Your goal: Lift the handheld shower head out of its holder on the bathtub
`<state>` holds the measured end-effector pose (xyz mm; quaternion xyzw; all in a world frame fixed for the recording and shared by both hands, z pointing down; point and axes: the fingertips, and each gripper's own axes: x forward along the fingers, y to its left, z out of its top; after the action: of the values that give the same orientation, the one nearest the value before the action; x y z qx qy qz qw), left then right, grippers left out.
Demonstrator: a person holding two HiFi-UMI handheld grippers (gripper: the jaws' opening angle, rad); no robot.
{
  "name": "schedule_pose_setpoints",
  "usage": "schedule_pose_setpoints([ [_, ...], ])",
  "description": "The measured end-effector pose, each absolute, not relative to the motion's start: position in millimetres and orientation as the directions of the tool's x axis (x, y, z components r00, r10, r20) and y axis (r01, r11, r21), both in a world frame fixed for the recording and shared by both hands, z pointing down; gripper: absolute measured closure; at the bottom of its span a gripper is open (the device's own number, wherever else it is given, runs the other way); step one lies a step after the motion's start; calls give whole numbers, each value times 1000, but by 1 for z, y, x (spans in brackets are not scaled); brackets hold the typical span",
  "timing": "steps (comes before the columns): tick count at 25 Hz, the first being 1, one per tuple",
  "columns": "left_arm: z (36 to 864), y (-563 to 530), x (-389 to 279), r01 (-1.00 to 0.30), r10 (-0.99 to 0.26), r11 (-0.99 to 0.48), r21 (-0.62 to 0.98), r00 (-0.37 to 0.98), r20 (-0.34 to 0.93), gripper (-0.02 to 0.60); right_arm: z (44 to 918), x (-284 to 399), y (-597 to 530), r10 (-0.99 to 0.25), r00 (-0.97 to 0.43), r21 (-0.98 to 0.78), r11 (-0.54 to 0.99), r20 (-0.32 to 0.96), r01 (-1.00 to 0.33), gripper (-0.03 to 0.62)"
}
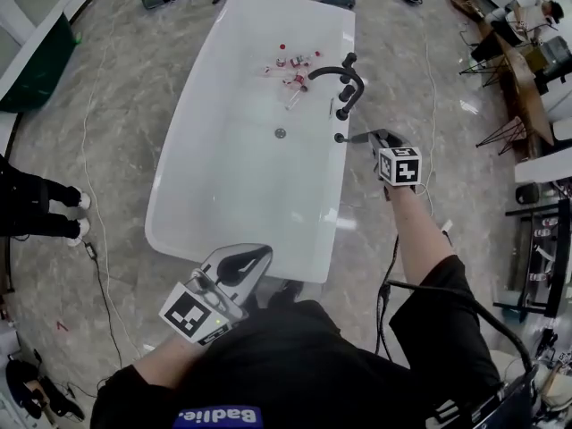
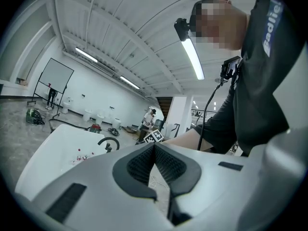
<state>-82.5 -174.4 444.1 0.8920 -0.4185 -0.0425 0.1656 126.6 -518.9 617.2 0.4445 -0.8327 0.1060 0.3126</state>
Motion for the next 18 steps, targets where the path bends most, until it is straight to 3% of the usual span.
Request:
schedule_pose_setpoints([
  [18,403,-139,-41,-662,-688,-693,287,726,15,591,520,134,-331,-717,-512,71,610,474,-789,462],
])
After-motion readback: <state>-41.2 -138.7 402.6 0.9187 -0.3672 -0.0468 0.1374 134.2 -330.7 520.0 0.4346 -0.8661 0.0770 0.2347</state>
